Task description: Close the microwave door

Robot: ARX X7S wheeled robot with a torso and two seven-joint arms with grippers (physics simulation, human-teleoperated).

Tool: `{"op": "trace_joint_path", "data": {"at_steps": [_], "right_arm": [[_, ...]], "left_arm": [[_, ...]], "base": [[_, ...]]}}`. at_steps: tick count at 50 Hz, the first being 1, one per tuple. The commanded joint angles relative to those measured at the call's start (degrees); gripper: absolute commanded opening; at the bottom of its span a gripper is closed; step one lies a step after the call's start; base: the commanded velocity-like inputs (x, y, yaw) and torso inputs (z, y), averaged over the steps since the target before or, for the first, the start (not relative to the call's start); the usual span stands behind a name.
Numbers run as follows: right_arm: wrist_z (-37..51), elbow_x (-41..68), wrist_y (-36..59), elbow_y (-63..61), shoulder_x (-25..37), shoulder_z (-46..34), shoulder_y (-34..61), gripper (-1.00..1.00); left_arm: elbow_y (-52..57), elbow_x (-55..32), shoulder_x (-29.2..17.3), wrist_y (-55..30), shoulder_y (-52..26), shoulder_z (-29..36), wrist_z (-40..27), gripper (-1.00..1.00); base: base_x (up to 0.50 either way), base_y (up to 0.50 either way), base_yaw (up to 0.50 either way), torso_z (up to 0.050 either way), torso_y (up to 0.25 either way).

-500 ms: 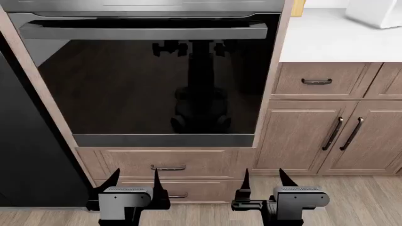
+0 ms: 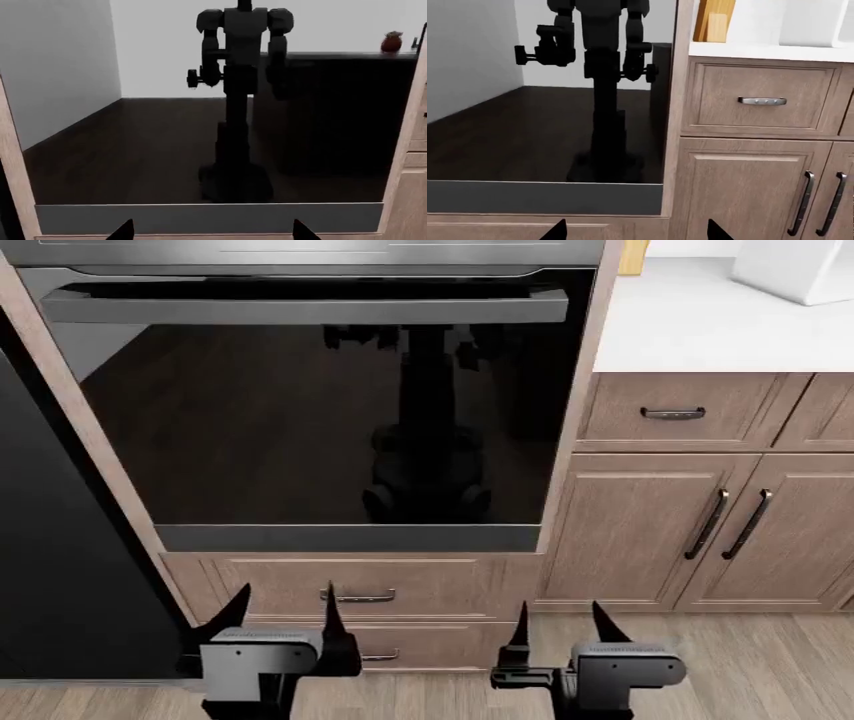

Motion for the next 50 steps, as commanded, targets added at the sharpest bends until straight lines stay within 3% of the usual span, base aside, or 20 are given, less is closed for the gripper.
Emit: {"op": "trace_joint_path", "data": {"at_steps": [1,7,15,17,19,22,24,25,26,27,28,29,32,33,50], "right_arm": [[1.71,0.52,1.74,-4.00,1.76,-1.63,-3.52,1.00],[2.36,3.09,50.04,-52.48,3.96,-0.81,-3.26,1.00],[2.32,0.48,58.48,-62.73,7.95,-3.20,7.37,1.00],[1.59,1.12,75.67,-72.26,7.80,-3.18,17.48,1.00],[3.32,5.40,82.43,-72.58,9.35,-2.08,24.80,1.00],[26.84,31.18,92.82,-72.57,20.30,7.01,40.90,1.00],[44.03,48.37,100.66,-70.53,20.61,13.15,51.37,1.00],[52.62,56.97,92.07,-62.22,29.20,4.56,59.97,1.00],[61.21,65.56,83.47,-61.89,37.79,-4.04,68.56,1.00],[69.81,74.16,74.88,-59.19,46.39,-12.63,77.15,1.00],[78.40,82.75,71.24,-57.18,47.79,-21.23,85.75,1.00],[82.21,91.35,71.98,-55.80,47.31,-29.65,94.34,1.00],[82.67,117.13,73.02,-53.70,46.62,-31.09,118.41,1.00],[82.67,123.60,73.15,-53.25,46.47,-31.40,119.78,1.00],[82.51,126.42,74.50,-50.25,45.35,-33.87,131.08,1.00]], "left_arm": [[18.00,-3.87,-1.25,-13.63,-2.15,0.39,-1.83,1.00],[31.96,-8.48,-1.83,-27.79,-8.67,-1.63,-4.01,1.00],[44.63,-17.01,-1.94,-46.64,-21.13,-7.12,-7.73,1.00],[47.33,-19.84,-1.61,-52.01,-25.32,-9.44,-9.04,1.00],[50.17,-23.43,-0.97,-58.60,-30.59,-12.61,-10.55,1.00],[53.76,-31.79,-0.04,-70.16,-41.81,-19.47,-14.32,1.00],[53.80,-42.95,-1.28,-75.76,-50.31,-24.95,-21.35,1.00],[52.96,-51.54,-0.42,-84.36,-58.91,-33.55,-24.95,1.00],[47.55,-60.14,-4.21,-87.22,-67.50,-42.14,-33.54,1.00],[43.32,-68.73,-7.14,-87.02,-76.03,-44.20,-42.14,1.00],[40.81,-77.32,-9.10,-86.19,-78.78,-44.17,-50.73,1.00],[39.48,-85.92,-10.34,-85.32,-80.29,-43.80,-54.72,1.00],[37.89,-89.98,-12.21,-83.68,-82.28,-42.93,-57.77,1.00],[37.73,-90.31,-12.62,-83.29,-82.69,-42.76,-58.11,1.00],[35.89,-96.16,-16.52,-78.41,-84.59,-40.45,-63.57,1.00]], "base": [[0.00,0.00,0.00,0.000,0.000],[0.00,0.00,0.00,0.000,0.000],[0.00,0.00,0.00,0.000,0.000],[0.00,0.00,0.00,0.000,0.000],[0.00,0.00,0.00,0.000,0.000],[0.00,0.00,0.00,0.000,0.000],[0.00,0.00,0.00,0.000,0.000],[0.00,0.00,0.00,0.000,0.000],[0.00,0.00,0.00,0.000,0.000],[0.00,0.00,0.00,0.000,0.000],[0.00,0.00,0.00,0.000,0.000],[0.00,0.00,0.00,0.000,0.000],[0.00,0.00,0.00,0.000,0.000],[0.00,0.00,0.00,0.000,0.000],[0.00,0.00,0.00,0.000,0.000]]}}
